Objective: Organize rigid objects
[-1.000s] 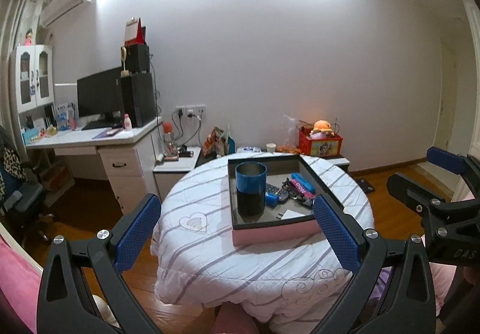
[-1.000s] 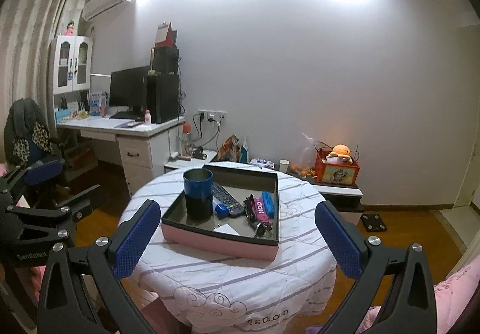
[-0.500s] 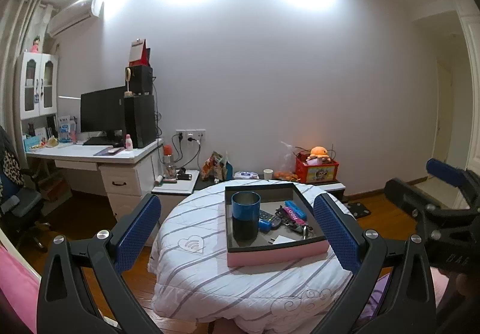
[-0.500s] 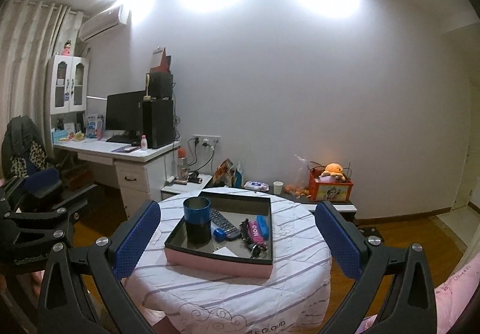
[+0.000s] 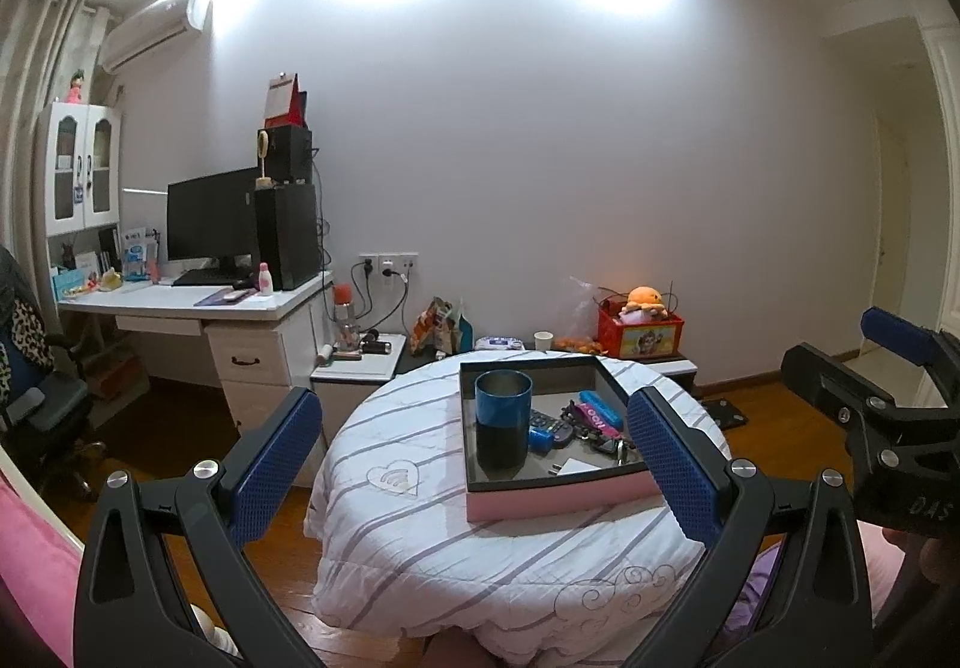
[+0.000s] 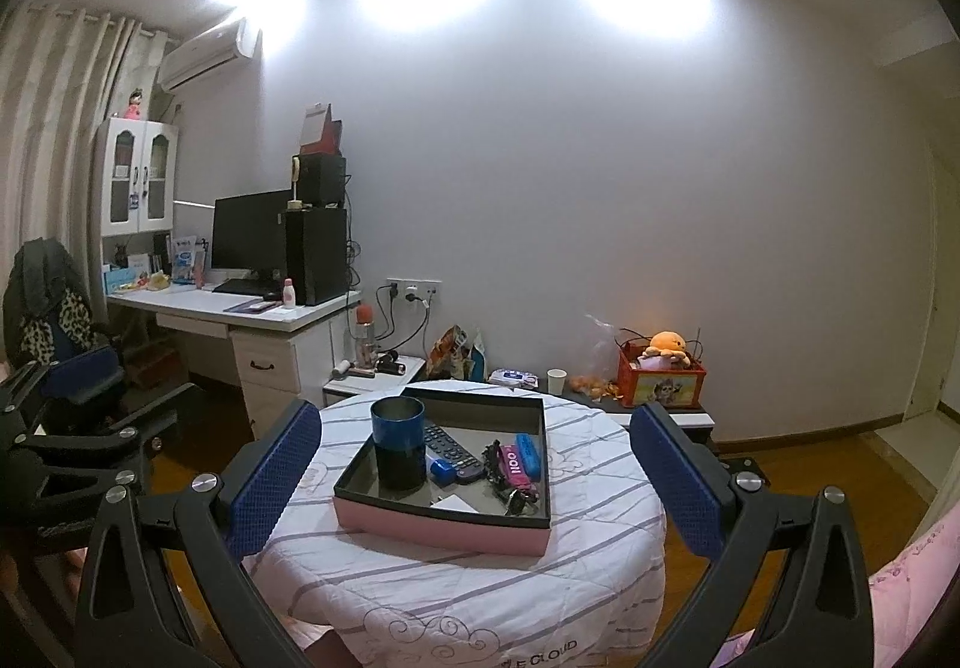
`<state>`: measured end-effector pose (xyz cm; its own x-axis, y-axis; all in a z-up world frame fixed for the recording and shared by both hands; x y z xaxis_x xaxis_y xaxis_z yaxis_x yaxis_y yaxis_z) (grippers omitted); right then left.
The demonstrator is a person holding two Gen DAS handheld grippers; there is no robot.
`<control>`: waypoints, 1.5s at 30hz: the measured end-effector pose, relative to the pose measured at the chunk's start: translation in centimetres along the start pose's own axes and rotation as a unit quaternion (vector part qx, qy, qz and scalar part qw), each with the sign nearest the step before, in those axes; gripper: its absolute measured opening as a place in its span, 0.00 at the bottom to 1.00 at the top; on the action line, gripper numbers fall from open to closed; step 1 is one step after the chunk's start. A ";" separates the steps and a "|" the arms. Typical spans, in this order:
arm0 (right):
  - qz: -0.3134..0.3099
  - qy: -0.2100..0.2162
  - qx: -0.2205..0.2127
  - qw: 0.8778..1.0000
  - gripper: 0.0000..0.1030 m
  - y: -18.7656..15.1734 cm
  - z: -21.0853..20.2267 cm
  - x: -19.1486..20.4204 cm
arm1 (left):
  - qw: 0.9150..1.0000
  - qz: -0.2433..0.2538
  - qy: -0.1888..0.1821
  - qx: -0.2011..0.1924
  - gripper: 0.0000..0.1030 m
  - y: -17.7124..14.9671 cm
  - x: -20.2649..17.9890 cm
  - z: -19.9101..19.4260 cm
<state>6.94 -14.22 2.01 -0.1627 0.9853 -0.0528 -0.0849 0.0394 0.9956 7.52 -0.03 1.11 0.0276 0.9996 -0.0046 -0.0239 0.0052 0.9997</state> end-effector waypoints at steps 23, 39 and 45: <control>-0.010 0.003 -0.016 1.000 1.00 0.4 -0.7 0.4 | 0.999 -0.013 0.005 -0.036 1.00 0.3 0.2 -0.8; -0.006 -0.003 -0.018 1.000 1.00 0.7 -0.9 -0.3 | 0.997 -0.007 -0.028 -0.065 1.00 0.8 -1.1 -0.8; -0.005 -0.005 -0.017 1.000 1.00 0.7 -1.0 -0.4 | 0.998 0.000 -0.027 -0.065 1.00 0.9 -1.4 -0.9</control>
<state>6.01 -14.75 2.68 -0.1523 0.9863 -0.0628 -0.1196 0.0447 0.9918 6.51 -1.38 1.99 0.0817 0.9967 0.0001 -0.1536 0.0125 0.9881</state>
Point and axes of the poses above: each gripper's, at about its wrist camera, not at the fingertips, and z roughly the way its jaws point, x to its left, y to its top, the point moved 4 cm from there along z, roughly the way its jaws point, and after that the axes turned 15 degrees about -x, right-handed, at the moved point
